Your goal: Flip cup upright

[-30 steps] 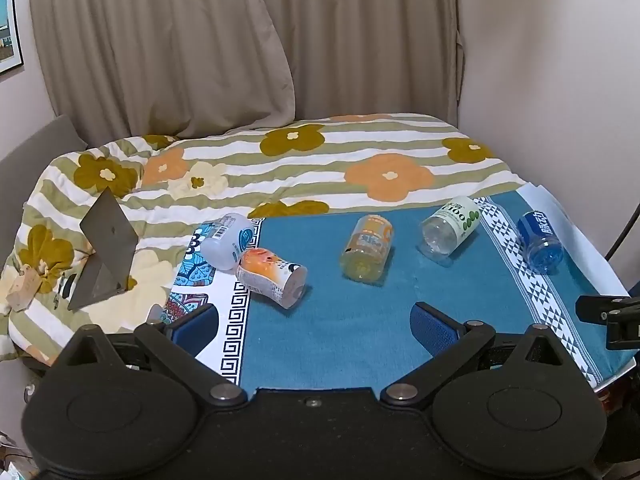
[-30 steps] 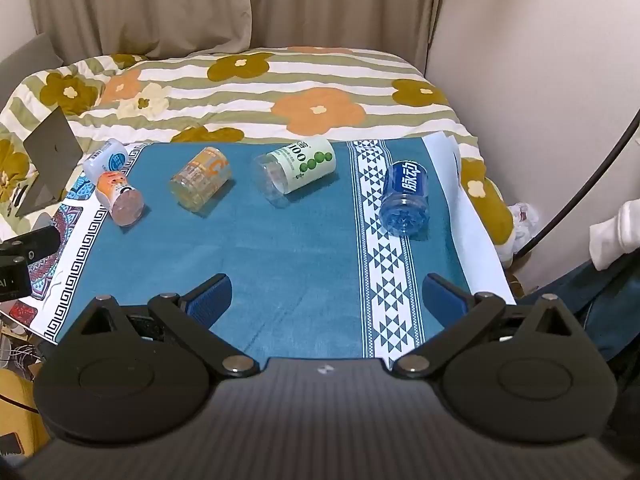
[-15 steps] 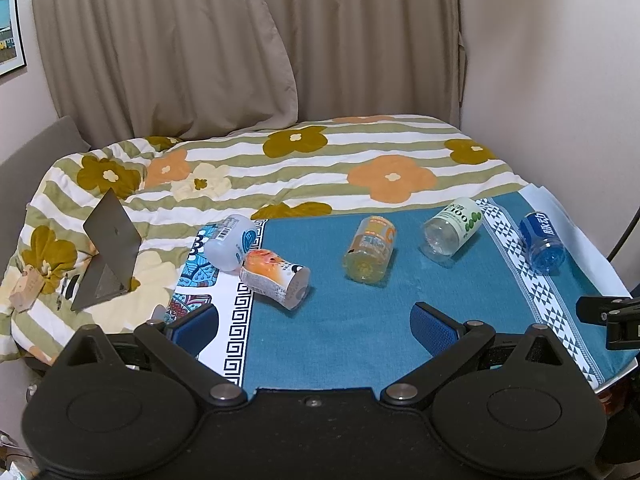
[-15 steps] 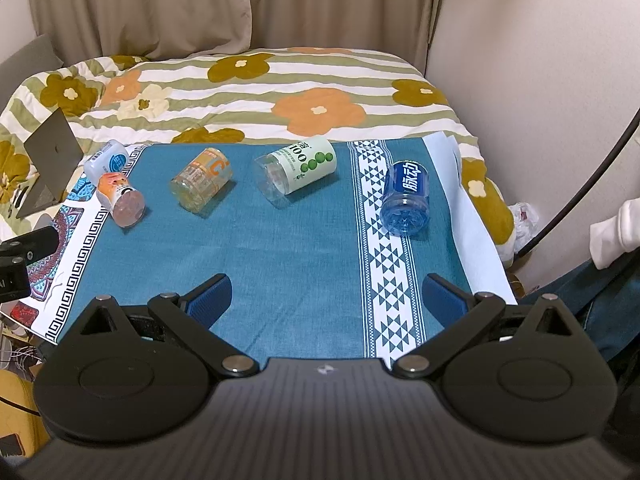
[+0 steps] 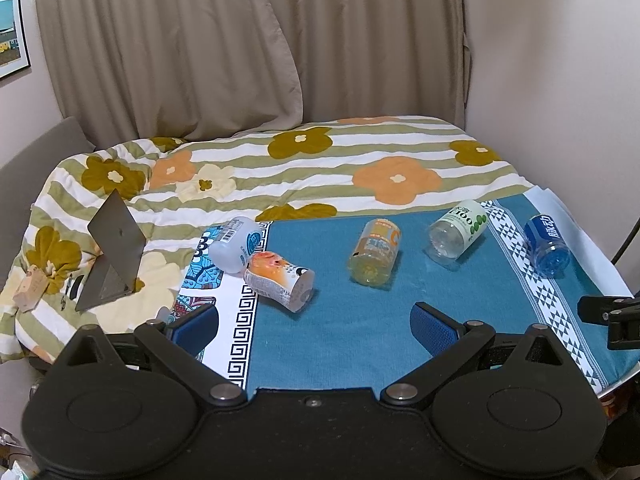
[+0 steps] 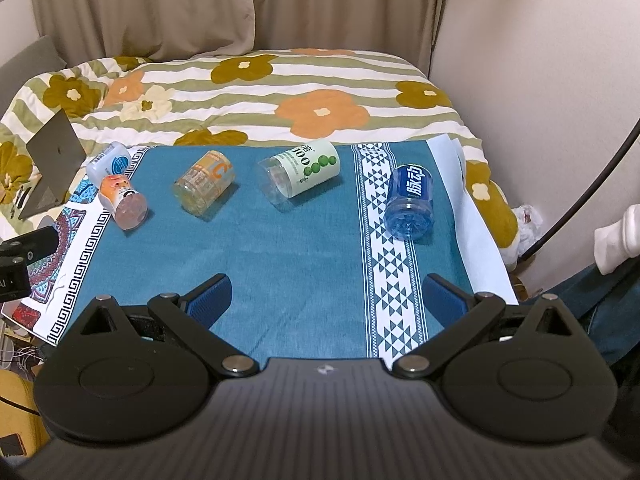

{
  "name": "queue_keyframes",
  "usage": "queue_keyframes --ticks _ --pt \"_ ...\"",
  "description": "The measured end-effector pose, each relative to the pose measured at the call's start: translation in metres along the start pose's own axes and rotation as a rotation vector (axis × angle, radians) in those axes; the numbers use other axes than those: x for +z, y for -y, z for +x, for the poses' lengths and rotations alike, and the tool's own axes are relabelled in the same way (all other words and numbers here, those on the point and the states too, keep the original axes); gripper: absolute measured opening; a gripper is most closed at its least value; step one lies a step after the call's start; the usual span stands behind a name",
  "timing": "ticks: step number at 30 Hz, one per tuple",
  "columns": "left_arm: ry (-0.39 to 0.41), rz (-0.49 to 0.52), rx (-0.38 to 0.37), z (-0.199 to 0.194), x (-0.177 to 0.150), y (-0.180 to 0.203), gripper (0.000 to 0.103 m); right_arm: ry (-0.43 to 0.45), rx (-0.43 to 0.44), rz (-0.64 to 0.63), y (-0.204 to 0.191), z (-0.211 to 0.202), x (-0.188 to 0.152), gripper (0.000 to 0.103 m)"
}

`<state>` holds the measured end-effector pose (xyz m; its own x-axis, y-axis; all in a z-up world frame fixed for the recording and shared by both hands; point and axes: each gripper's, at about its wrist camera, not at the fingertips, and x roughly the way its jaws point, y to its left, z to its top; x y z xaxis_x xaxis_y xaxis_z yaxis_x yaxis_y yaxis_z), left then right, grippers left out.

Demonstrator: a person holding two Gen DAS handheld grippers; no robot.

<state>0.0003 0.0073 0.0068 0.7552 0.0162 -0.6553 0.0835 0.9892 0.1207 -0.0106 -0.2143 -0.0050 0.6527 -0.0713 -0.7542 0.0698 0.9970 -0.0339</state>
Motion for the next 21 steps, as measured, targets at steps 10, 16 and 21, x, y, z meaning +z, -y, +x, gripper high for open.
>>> queue_keyframes --ticks 10,16,21 --pt "-0.001 -0.004 0.004 0.0013 0.0011 0.001 0.103 0.001 0.003 0.001 0.0003 -0.0002 0.0008 0.103" --pt "-0.002 -0.004 0.01 0.0021 0.0024 0.0024 0.103 0.0 0.005 0.001 0.0005 -0.0002 0.0014 0.103" --pt "-0.001 -0.004 0.016 0.0012 0.0021 0.0057 0.103 0.001 0.006 0.001 -0.0002 -0.0007 0.002 0.103"
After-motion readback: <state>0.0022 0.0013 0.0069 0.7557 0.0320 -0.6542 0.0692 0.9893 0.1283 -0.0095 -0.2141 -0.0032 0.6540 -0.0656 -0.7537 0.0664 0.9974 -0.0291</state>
